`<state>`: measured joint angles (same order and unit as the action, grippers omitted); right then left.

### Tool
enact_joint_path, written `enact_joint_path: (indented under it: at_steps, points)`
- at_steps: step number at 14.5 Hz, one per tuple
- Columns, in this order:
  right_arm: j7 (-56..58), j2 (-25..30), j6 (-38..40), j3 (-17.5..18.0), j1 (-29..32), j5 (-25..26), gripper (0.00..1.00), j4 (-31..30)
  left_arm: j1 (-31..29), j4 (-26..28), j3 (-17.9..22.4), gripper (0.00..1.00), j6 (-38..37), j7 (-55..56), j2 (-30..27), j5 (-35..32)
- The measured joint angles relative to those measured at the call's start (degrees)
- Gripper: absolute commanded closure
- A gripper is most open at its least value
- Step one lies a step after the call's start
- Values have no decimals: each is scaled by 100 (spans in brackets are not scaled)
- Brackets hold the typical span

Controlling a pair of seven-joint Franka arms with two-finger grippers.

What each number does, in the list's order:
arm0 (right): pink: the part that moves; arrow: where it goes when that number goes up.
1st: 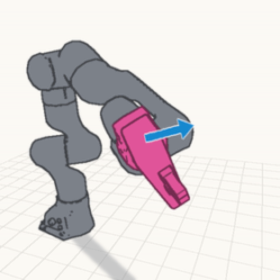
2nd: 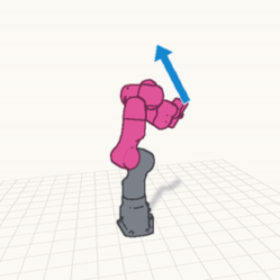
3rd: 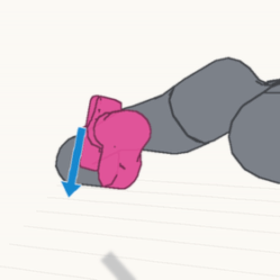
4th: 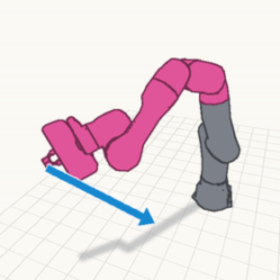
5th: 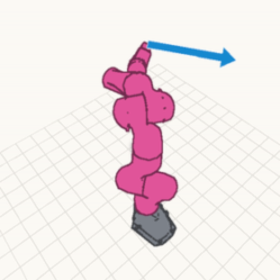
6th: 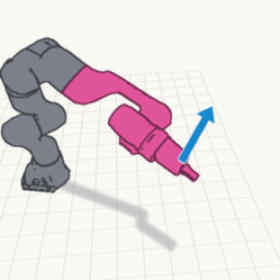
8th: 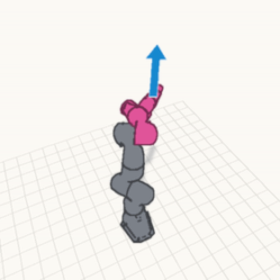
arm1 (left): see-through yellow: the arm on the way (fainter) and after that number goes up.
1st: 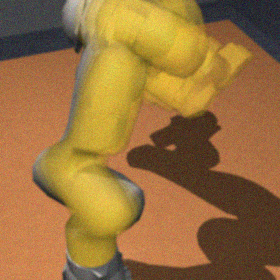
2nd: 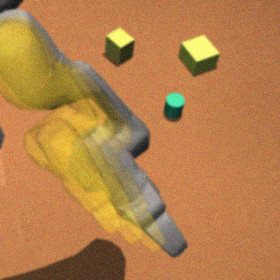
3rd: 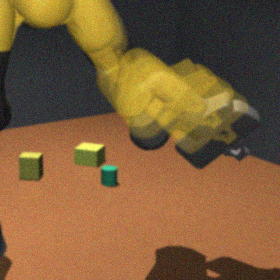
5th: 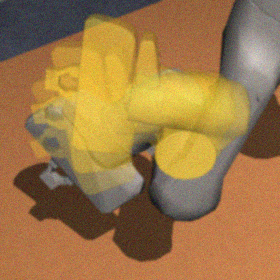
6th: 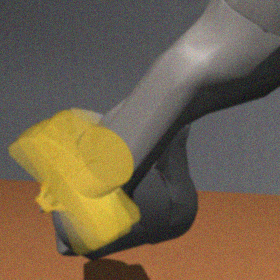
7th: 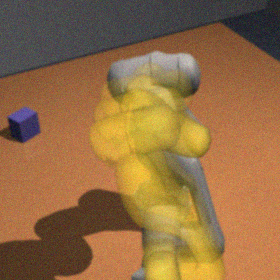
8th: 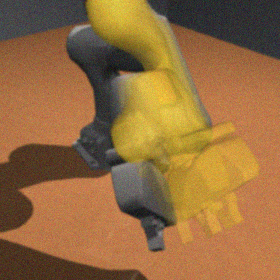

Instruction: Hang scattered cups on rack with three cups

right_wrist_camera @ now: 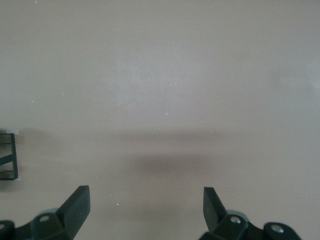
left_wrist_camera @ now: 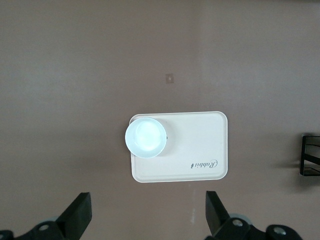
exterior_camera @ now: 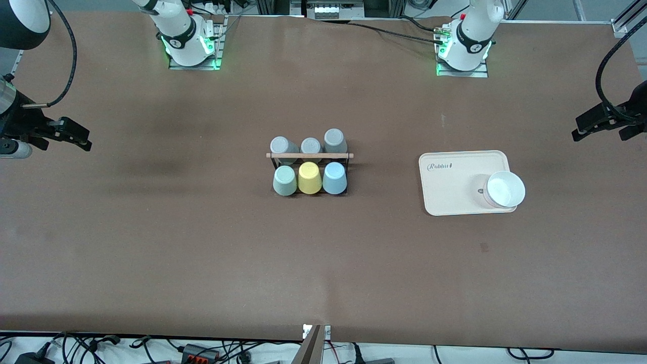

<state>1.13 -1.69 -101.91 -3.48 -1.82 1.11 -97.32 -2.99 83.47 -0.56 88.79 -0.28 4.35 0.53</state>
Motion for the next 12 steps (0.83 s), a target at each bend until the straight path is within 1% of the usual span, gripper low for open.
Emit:
enact_joint_path:
  at_steps: [8,12]
  points:
    - [-5,-1,6,17,78,-60,0,0,0,0,0,0,0,0,0,0]
    - [-5,0,6,231,279,-62,0,1,0,0,0,0,0,0,0,0]
